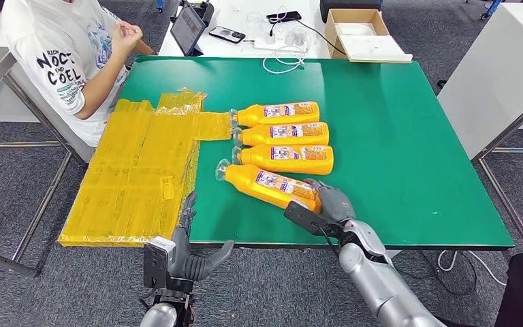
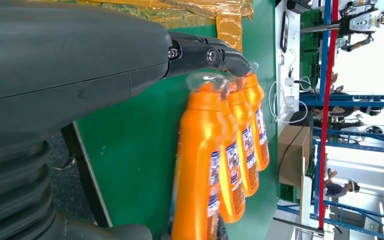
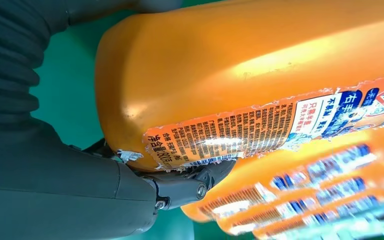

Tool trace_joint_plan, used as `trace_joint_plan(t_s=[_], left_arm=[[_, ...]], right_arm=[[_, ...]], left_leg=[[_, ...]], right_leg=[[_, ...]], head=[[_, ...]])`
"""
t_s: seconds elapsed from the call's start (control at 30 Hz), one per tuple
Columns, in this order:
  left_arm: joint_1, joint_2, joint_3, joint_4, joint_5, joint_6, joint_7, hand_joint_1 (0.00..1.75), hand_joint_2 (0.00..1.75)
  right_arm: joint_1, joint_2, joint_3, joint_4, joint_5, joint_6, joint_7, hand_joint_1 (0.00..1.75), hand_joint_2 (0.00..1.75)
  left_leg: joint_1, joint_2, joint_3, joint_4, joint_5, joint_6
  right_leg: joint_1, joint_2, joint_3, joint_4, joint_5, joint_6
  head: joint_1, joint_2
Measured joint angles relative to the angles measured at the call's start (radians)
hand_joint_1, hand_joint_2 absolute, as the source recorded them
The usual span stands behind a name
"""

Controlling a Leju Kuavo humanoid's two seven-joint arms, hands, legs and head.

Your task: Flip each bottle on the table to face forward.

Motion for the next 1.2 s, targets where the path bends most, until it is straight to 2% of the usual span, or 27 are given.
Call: trace_joint_plan(t_s=[0.13,0.27,0.4,0.57,0.73,0.8,0.9,1.0,1.1,1.2], left_arm=[[0.000,0.000,0.000,0.002,0.015,0.000,-0.003,0.00,1.75],[0.001,0.000,0.001,0.002,0.043,0.000,-0.010,0.00,1.75],[0.001,0.000,0.001,0.002,0.050,0.000,-0.012,0.00,1.75],[0.000,0.000,0.001,0.002,0.058,-0.003,-0.012,0.00,1.75],[-0.001,0.000,0.001,0.002,0.148,-0.054,0.014,0.00,1.75],[-0.005,0.000,0.001,0.002,0.206,-0.103,0.032,0.00,1.75],[-0.016,0.000,-0.002,-0.002,0.294,-0.199,0.055,0.00,1.75],[-0.025,0.001,-0.009,-0.022,0.381,-0.313,0.078,0.00,1.75],[-0.038,0.005,-0.021,-0.052,0.456,-0.404,0.104,0.00,1.75],[-0.052,0.006,-0.032,-0.071,0.506,-0.449,0.125,0.00,1.75]], right_arm=[[0.040,0.016,-0.038,-0.076,-0.032,-0.066,-0.068,1.75,1.75],[0.128,0.056,-0.091,-0.267,-0.088,-0.185,-0.146,1.75,1.75],[0.172,0.081,-0.121,-0.387,-0.096,-0.206,-0.153,1.75,1.75],[0.202,0.092,-0.139,-0.451,-0.106,-0.229,-0.178,1.75,1.75],[0.262,0.151,-0.179,-0.585,-0.116,-0.476,-0.348,1.75,1.75],[0.287,0.178,-0.197,-0.643,-0.102,-0.514,-0.376,1.75,1.75],[0.313,0.195,-0.206,-0.674,-0.134,-0.495,-0.383,1.75,1.75],[0.331,0.199,-0.191,-0.655,-0.153,-0.433,-0.402,1.75,1.75],[0.343,0.216,-0.146,-0.595,-0.135,-0.392,-0.430,1.75,1.75],[0.352,0.241,-0.083,-0.515,-0.116,-0.389,-0.453,1.75,1.75]], left_leg=[[0.000,0.000,0.000,0.000,0.000,0.000],[0.000,0.000,-0.001,0.000,0.000,0.000],[0.000,0.000,-0.001,0.000,-0.001,0.000],[0.000,0.000,-0.002,0.000,0.000,0.000],[0.000,-0.001,-0.002,0.000,0.000,0.001],[0.000,0.000,-0.002,0.000,0.000,0.000],[0.000,0.000,-0.002,0.000,0.000,0.000],[0.000,0.000,-0.002,0.000,0.000,0.000],[0.000,0.000,-0.002,0.000,0.000,0.000],[0.001,0.000,-0.002,0.000,0.000,0.000]], right_leg=[[0.000,0.000,0.000,0.000,0.000,0.000],[0.000,0.000,-0.001,0.000,0.000,0.000],[0.000,0.000,-0.002,0.000,-0.001,0.000],[0.000,0.000,-0.002,0.000,0.000,0.000],[0.000,0.000,-0.002,0.000,0.000,0.000],[0.000,0.000,-0.003,0.000,0.000,0.000],[0.000,0.000,-0.003,0.000,0.000,0.000],[0.000,0.000,-0.002,0.000,0.000,0.000],[0.000,0.000,-0.002,0.000,0.000,0.000],[0.000,0.000,-0.002,0.000,0.000,0.000]], head=[[0.000,0.000],[0.000,0.000],[0.000,0.000],[0.000,0.000],[0.000,0.000],[0.000,0.000],[0.000,0.000],[0.000,0.000],[0.000,0.000],[0.000,0.000]])
